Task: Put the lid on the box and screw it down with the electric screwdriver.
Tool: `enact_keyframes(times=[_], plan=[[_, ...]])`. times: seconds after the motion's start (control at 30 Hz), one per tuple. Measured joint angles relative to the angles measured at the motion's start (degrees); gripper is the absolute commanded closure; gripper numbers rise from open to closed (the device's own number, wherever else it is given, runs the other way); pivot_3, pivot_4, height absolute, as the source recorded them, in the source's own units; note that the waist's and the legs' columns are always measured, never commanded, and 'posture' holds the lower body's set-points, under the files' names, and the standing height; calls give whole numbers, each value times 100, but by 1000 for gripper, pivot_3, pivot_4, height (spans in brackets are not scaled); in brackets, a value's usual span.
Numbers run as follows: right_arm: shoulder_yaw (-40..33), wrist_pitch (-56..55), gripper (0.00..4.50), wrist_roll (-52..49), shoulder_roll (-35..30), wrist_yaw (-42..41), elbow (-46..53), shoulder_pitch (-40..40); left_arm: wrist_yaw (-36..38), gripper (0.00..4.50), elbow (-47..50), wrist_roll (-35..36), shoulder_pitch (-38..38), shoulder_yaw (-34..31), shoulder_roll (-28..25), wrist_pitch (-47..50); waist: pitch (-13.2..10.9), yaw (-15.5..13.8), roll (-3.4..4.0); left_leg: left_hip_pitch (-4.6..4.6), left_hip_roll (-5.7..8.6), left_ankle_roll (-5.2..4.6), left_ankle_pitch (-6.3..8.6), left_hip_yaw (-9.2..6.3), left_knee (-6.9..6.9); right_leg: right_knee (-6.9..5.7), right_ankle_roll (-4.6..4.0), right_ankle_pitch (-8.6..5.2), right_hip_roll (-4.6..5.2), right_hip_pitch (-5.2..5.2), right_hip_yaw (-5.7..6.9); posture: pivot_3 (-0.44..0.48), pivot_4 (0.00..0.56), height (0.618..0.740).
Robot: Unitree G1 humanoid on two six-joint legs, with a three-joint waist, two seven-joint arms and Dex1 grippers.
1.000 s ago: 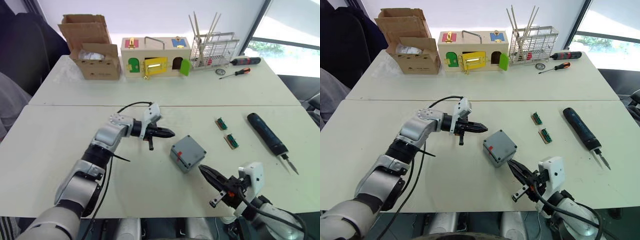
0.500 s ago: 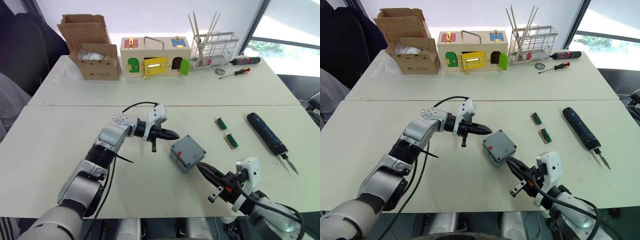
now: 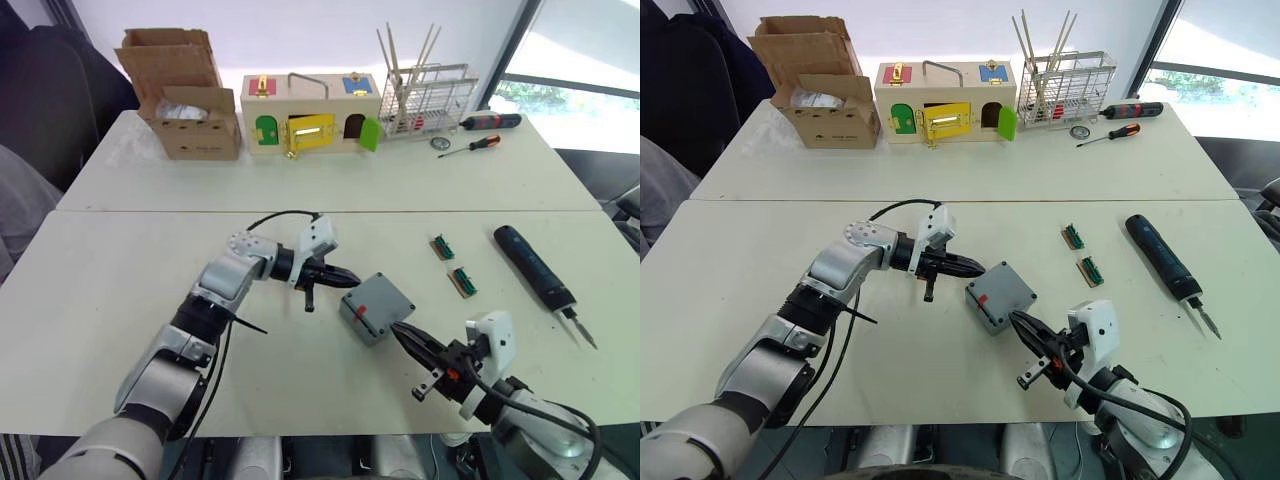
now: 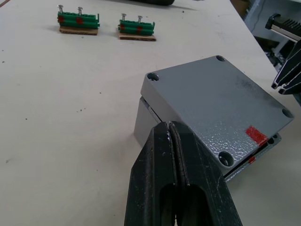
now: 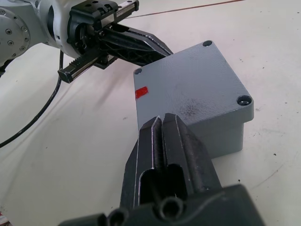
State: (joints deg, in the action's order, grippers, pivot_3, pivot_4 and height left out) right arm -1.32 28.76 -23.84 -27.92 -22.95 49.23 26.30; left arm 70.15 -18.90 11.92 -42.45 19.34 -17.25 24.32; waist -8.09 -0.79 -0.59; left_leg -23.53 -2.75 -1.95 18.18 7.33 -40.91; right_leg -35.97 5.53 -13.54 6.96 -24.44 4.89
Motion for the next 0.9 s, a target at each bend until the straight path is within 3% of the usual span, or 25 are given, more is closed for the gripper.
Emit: enact_keyframes(times=[0.27, 0.9], plan=[[-712, 19, 4423, -280, 180, 224, 2, -113, -109, 4500, -159, -20, -3, -29, -14, -103, -5, 6, -5, 0, -1, -2, 1, 0, 2, 2, 0, 0, 0, 0, 0, 0, 150, 728], [-741, -344, 4423, 242, 178, 128, -801, -128, -182, 4500, 61, 5, 39, -70, -142, -14, -22, 5, -3, -1, -1, -4, 3, 1, 4, 4, 0, 0, 0, -2, 0, 0, 150, 728]])
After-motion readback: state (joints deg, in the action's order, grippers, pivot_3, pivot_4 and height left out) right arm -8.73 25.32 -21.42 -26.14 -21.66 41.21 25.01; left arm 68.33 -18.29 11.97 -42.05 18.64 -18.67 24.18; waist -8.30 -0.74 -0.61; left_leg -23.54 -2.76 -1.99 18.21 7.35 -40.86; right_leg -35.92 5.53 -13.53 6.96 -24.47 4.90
